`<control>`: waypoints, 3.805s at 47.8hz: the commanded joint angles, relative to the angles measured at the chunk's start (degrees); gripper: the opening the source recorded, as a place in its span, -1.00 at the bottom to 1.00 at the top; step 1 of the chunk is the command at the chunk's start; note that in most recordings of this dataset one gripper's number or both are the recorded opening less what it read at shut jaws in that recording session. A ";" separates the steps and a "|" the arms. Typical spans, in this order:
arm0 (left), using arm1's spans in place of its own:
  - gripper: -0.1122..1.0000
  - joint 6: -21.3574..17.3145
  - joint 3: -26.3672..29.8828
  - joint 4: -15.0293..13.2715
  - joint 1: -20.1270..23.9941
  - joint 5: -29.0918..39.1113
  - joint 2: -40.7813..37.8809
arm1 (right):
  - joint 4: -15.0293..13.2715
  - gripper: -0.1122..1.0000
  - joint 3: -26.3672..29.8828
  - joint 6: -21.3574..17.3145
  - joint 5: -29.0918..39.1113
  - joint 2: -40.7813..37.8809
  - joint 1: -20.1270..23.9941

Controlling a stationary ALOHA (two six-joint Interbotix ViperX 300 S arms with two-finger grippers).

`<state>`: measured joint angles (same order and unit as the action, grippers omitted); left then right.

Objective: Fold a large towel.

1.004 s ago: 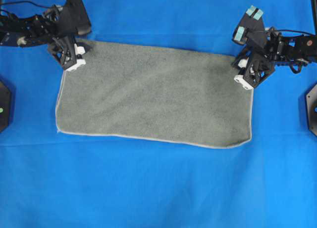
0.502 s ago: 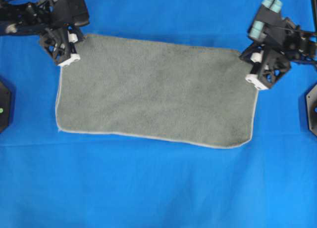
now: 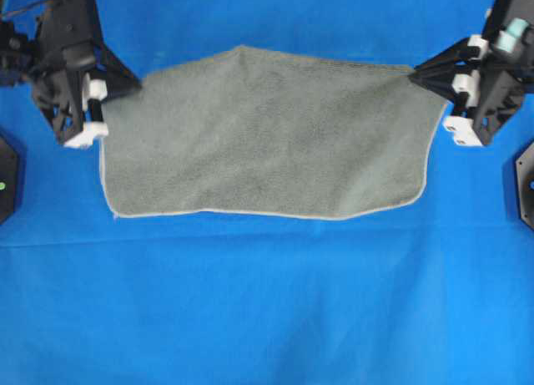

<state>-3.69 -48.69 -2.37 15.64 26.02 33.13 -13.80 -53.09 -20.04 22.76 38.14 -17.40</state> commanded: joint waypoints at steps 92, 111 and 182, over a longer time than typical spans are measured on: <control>-0.76 24.70 52.29 -0.18 -39.55 -19.95 -44.65 | -9.76 -0.76 18.81 1.32 4.57 -12.57 -16.70; -0.77 47.81 31.64 -0.18 -42.63 -32.70 -42.28 | -9.84 -0.76 31.03 5.63 -0.09 -37.00 -15.64; 0.35 47.64 16.79 0.79 -38.06 -15.03 -26.19 | -9.84 0.31 40.96 21.71 -6.06 -47.02 -9.84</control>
<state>45.26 -32.43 -1.85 -23.64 10.11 3.34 -23.47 -12.83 1.41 16.08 -11.95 -28.21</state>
